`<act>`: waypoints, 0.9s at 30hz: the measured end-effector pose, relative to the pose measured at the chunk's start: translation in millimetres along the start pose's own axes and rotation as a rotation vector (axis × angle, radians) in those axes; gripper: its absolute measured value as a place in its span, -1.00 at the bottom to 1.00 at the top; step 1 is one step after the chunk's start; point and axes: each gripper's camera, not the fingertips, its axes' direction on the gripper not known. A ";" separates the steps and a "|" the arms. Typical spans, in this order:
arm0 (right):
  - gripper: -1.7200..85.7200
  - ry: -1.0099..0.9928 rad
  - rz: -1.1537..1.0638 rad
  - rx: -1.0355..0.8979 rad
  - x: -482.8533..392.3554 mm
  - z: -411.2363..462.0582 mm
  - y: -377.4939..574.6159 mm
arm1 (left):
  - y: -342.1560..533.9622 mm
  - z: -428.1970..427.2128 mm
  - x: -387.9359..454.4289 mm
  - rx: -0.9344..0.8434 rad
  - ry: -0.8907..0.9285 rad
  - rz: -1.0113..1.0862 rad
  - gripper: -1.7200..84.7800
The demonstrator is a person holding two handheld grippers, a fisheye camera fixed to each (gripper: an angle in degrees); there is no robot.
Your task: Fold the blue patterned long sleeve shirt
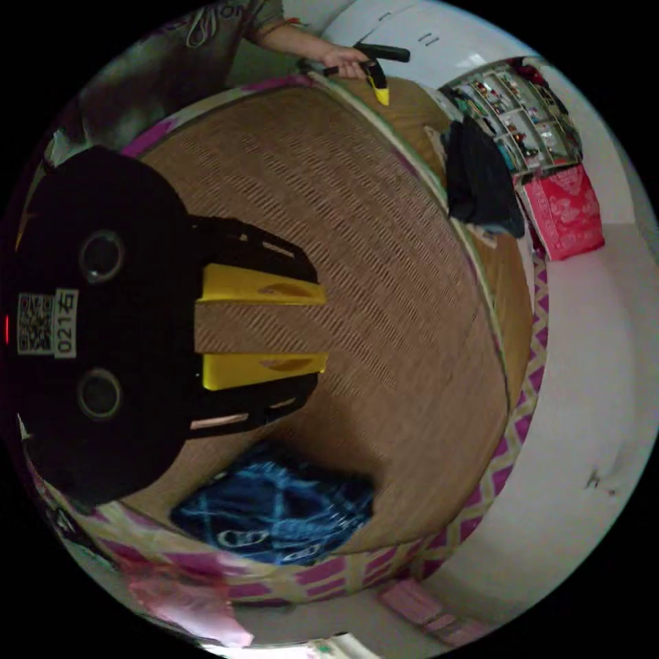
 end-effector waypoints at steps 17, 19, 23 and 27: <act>-0.62 0.385 0.007 -0.044 32.6 22.8 16.9 | 131.5 187.4 201.7 -0.115 -0.563 0.319 -0.98; -0.80 0.427 0.078 -0.062 40.3 25.0 17.0 | 140.5 199.4 208.9 -0.130 -0.595 0.330 -0.98; -0.86 0.409 0.147 -0.056 47.0 20.3 20.9 | 153.9 221.8 211.5 -0.188 -0.571 0.315 -0.98; -0.89 0.399 0.230 0.030 37.2 -24.3 24.2 | 166.4 236.4 210.9 -0.213 -0.542 0.289 -0.98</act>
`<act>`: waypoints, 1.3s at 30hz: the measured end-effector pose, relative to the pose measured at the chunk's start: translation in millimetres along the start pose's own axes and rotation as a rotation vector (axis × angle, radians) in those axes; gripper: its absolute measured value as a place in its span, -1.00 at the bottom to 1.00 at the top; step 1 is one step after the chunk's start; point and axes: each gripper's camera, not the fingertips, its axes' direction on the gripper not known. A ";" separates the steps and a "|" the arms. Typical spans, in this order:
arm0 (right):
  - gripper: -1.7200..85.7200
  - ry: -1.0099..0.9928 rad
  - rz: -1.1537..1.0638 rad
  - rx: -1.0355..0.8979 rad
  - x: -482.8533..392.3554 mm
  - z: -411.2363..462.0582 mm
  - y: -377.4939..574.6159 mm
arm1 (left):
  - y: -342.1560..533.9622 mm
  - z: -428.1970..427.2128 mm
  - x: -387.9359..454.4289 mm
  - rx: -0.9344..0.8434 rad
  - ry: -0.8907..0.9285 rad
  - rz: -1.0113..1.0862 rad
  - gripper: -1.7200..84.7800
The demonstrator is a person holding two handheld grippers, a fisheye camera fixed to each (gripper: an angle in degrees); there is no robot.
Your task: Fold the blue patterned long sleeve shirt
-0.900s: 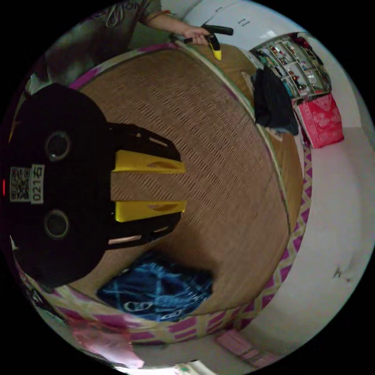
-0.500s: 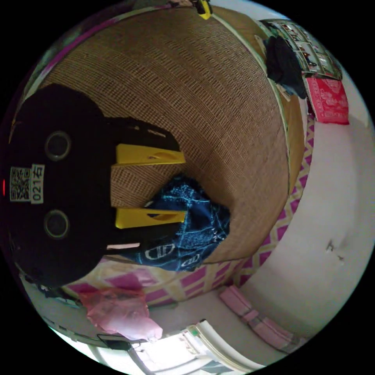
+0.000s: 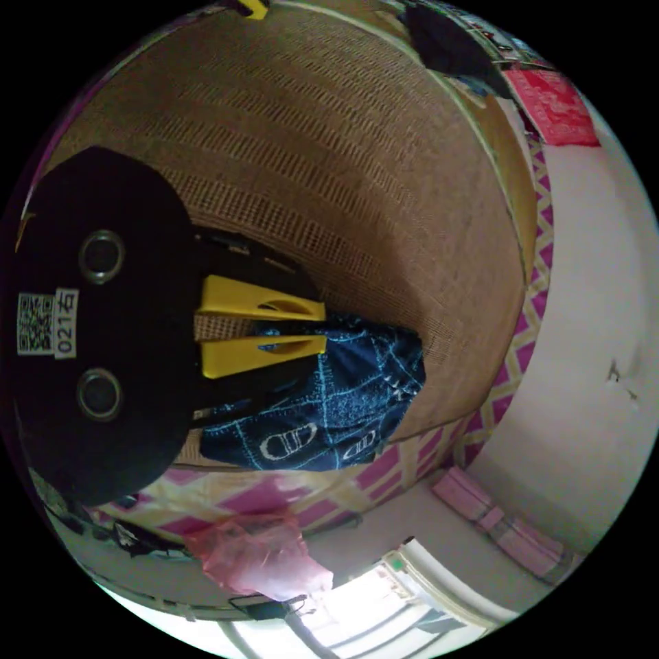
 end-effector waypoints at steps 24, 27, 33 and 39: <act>-0.83 -0.657 -0.284 0.004 -192.3 -146.3 125.0 | 48.0 0.1 30.8 0.186 0.174 -0.119 -0.82; -0.82 -0.772 -0.243 -0.014 -162.9 -140.7 135.7 | 48.8 8.5 32.6 0.184 0.218 -0.127 -0.84; -0.86 -0.859 -0.153 -0.009 -111.6 -118.5 154.1 | 44.7 25.0 31.7 0.174 0.209 -0.122 -0.85; -0.91 -0.878 -0.079 0.080 -49.7 -121.0 174.3 | 31.9 50.5 21.5 0.145 0.248 -0.098 -0.85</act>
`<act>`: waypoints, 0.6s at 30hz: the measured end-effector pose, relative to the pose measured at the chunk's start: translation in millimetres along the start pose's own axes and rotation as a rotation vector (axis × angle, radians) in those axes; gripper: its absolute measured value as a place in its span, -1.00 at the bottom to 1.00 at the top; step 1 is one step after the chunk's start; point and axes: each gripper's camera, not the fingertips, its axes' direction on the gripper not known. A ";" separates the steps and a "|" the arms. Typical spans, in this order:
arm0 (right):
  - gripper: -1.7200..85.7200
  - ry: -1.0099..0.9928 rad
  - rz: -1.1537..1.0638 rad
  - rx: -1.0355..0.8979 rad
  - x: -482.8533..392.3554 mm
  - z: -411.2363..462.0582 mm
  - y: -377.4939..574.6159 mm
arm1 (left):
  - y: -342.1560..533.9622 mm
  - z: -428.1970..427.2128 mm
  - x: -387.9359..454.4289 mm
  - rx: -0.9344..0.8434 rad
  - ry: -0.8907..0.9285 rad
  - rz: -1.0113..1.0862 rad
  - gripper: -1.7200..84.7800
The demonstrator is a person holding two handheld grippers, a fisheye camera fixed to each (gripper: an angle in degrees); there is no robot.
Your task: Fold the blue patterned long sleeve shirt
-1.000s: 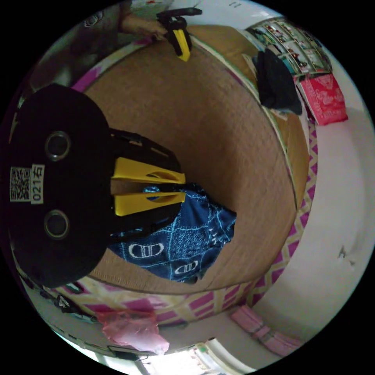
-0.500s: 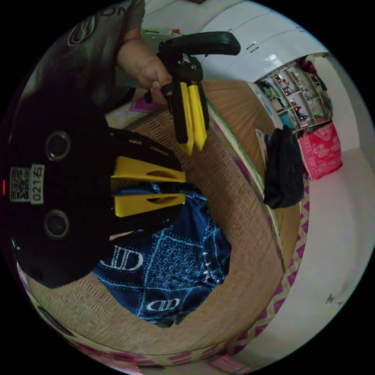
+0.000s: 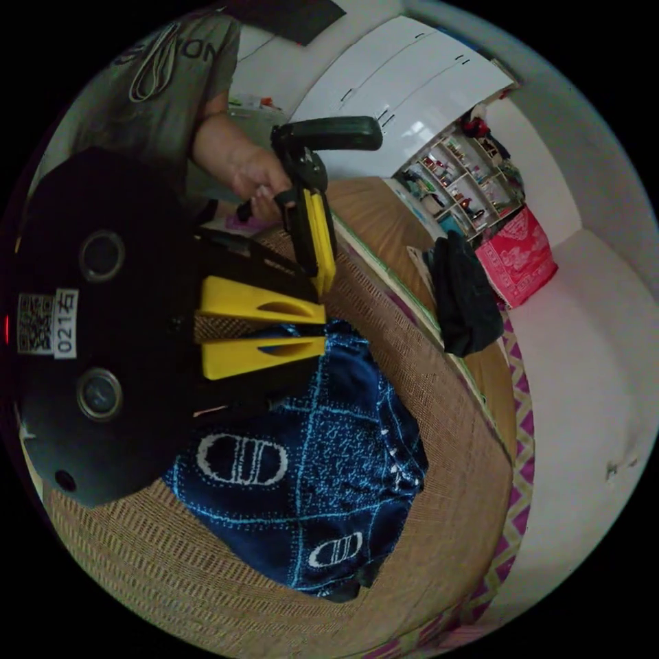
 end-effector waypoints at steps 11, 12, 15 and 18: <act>-0.93 0.019 0.470 0.453 217.2 -286.7 189.7 | -47.7 88.5 -35.1 -0.165 0.096 -0.035 -0.77; -0.93 0.023 0.537 0.456 241.2 -297.4 222.1 | -50.2 93.1 -38.5 -0.160 0.102 -0.032 -0.80; -0.93 -0.057 0.687 0.401 292.9 -288.4 293.6 | -53.8 107.0 -48.9 -0.175 0.177 -0.053 -0.91; -0.92 -0.158 0.756 0.391 320.3 -270.0 341.6 | -55.8 110.7 -55.9 -0.160 0.157 -0.057 -0.97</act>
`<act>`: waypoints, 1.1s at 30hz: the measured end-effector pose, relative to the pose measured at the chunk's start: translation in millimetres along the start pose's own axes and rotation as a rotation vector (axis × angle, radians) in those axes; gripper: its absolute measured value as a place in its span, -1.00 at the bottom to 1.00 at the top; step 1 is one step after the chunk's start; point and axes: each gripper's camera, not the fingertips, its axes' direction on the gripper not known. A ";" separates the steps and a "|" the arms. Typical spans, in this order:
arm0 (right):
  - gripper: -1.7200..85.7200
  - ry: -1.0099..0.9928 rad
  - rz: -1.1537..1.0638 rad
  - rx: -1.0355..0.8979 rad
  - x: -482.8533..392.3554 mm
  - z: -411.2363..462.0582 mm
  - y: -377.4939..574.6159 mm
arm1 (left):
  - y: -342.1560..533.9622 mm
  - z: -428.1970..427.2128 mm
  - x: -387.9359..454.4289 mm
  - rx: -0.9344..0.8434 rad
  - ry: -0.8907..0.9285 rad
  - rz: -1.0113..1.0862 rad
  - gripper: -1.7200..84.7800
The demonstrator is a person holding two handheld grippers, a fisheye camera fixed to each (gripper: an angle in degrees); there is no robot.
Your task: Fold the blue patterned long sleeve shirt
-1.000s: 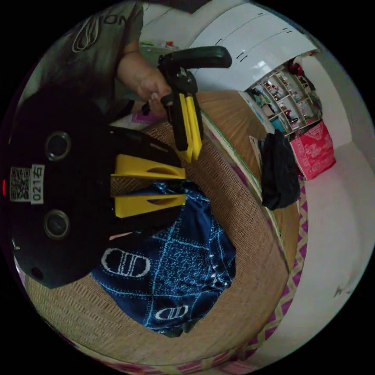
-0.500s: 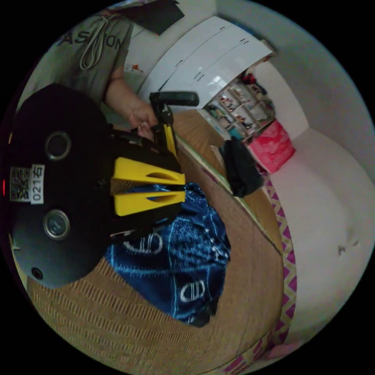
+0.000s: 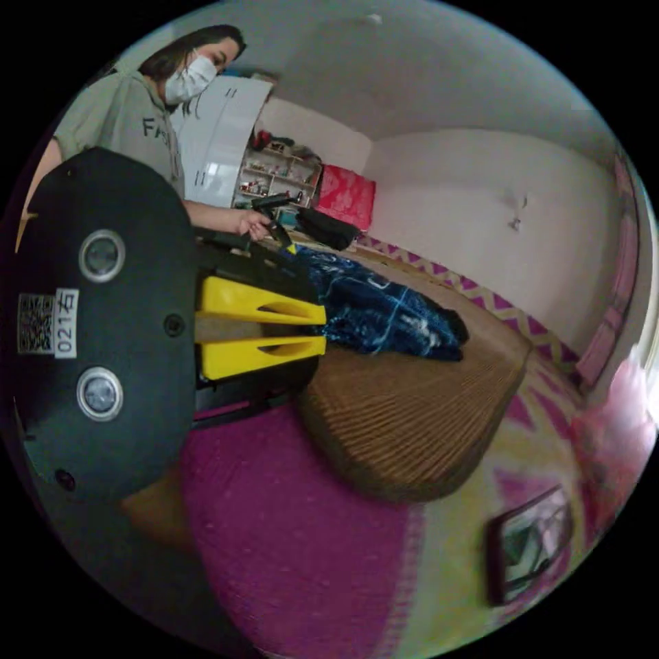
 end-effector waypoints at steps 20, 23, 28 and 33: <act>-0.67 0.429 -0.358 -0.354 10.0 113.4 -260.5 | -175.7 35.5 -129.0 -0.053 0.059 0.098 -0.65; -0.70 0.345 -0.334 -0.403 29.5 122.6 -283.6 | -200.0 55.0 -164.7 -0.088 0.165 0.064 -0.66; -0.75 0.164 -0.310 -0.531 54.4 142.8 -300.4 | -227.6 84.5 -207.7 -0.128 0.391 -0.027 -0.75; -0.72 0.080 -0.307 -0.577 64.9 168.4 -320.2 | -267.6 98.5 -235.2 -0.132 0.458 -0.024 -0.72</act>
